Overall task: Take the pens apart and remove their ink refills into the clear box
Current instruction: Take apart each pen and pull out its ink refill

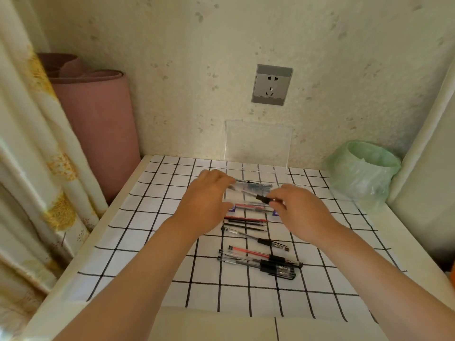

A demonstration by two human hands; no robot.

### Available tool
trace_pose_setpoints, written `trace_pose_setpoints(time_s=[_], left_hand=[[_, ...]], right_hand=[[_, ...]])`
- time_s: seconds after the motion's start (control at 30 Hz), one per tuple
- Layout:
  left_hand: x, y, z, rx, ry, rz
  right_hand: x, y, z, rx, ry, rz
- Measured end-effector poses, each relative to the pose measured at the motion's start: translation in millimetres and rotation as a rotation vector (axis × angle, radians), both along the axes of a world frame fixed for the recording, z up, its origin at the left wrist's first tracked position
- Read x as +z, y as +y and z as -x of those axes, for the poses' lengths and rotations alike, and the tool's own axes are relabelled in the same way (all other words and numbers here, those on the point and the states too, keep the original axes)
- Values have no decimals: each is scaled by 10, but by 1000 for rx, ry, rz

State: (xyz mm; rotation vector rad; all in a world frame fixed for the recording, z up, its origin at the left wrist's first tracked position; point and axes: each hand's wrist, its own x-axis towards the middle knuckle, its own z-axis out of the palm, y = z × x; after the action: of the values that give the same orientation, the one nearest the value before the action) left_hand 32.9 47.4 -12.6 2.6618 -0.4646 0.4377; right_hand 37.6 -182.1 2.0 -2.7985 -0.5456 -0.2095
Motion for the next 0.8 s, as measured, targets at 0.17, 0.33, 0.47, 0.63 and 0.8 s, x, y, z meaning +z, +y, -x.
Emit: trace_pose_setpoints(time_s=[0.17,0.33,0.47,0.63,0.8], left_hand=[[-114,1,18,56,100,-1],[-200,2,59,14,268,-41],[-197,49,24,-16,283,-12],[-190,54,0,-17,297,-23],[-185,62,-21,-4,302,-40]], right_hand=[[-26,-28,-407,-161,-78,3],[-67,117,-775,-166,-65,146],[-55,236,-949,-132,18,297],[-55,339,-998,-85,206,306],[-120,291,-986,-103,243,262]])
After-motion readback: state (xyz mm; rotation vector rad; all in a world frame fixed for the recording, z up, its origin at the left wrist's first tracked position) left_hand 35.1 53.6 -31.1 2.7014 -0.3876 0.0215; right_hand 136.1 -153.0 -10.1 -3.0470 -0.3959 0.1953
